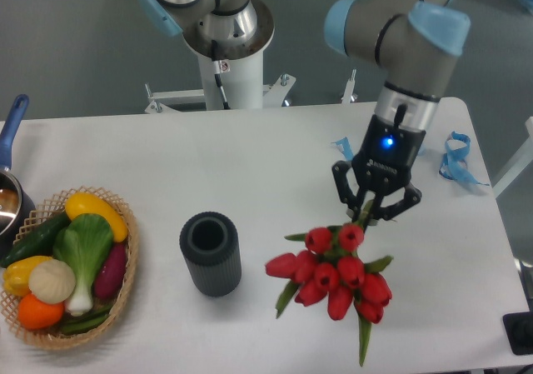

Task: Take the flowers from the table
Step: 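Lift the gripped tulip bunch up off the table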

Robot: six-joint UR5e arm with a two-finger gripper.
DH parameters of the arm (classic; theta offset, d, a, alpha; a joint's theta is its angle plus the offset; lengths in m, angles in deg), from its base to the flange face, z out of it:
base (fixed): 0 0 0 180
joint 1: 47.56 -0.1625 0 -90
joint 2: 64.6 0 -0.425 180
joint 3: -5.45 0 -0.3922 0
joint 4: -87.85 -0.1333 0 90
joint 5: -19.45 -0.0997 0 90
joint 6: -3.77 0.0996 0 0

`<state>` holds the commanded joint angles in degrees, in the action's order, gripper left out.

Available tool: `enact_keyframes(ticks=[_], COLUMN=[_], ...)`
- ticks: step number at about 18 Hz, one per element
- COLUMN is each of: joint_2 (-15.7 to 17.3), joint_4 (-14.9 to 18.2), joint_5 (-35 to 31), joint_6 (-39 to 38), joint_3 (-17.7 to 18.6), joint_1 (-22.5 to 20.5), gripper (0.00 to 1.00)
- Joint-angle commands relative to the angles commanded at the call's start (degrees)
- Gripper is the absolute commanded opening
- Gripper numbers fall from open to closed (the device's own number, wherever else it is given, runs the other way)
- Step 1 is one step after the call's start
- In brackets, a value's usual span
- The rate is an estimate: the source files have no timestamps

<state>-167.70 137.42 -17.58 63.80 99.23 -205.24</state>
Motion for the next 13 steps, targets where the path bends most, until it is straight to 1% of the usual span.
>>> enact_keyframes(ticks=[1, 3, 8, 13], joint_2=[0.9, 1.5, 1.6, 1.7], joint_4=[0.1, 0.0, -0.4, -1.3], joint_5=[3.0, 4.1, 4.3, 4.3], joint_6=[-0.1, 0.1, 0.1, 0.2], joint_3=[0.3, 1.6, 1.8, 2.8], joint_1=[-0.2, -0.8, -1.5, -1.3], gripper=[0.00, 0.00, 0.00, 0.00])
